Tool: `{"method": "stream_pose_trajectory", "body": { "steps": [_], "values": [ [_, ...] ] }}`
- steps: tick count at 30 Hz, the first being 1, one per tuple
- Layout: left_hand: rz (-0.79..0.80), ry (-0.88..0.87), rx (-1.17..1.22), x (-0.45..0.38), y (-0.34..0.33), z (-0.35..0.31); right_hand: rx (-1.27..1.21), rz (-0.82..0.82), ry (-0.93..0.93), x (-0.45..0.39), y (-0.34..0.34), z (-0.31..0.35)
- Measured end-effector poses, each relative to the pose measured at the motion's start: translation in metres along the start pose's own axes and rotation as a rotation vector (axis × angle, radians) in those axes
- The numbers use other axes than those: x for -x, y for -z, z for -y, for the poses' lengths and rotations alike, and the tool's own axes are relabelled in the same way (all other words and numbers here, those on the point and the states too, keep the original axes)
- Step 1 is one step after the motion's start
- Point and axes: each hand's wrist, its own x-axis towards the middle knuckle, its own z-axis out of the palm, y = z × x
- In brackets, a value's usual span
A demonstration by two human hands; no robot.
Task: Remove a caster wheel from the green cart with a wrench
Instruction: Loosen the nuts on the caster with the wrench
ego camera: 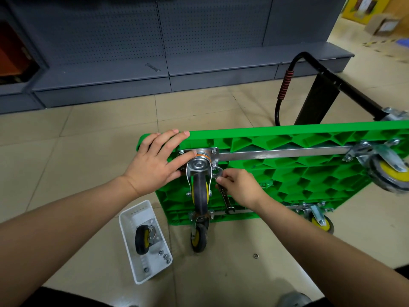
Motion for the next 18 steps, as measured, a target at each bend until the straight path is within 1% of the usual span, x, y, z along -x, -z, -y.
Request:
{"method": "stream_pose_trajectory", "body": {
  "steps": [3,8,13,18],
  "values": [
    [0.002,-0.002,0.006,0.0,0.001,0.0,-0.081,-0.044,-0.023,-0.003,-0.007,-0.001],
    [0.005,0.0,-0.008,0.001,-0.002,0.0,-0.107,-0.107,-0.021,-0.002,-0.016,0.0],
    [0.005,-0.001,-0.006,0.001,-0.001,0.0,-0.013,-0.141,0.003,0.0,-0.014,-0.001],
    [0.007,0.0,-0.004,0.001,0.0,0.0,0.022,-0.147,0.059,-0.001,-0.013,-0.002]
  ]
}}
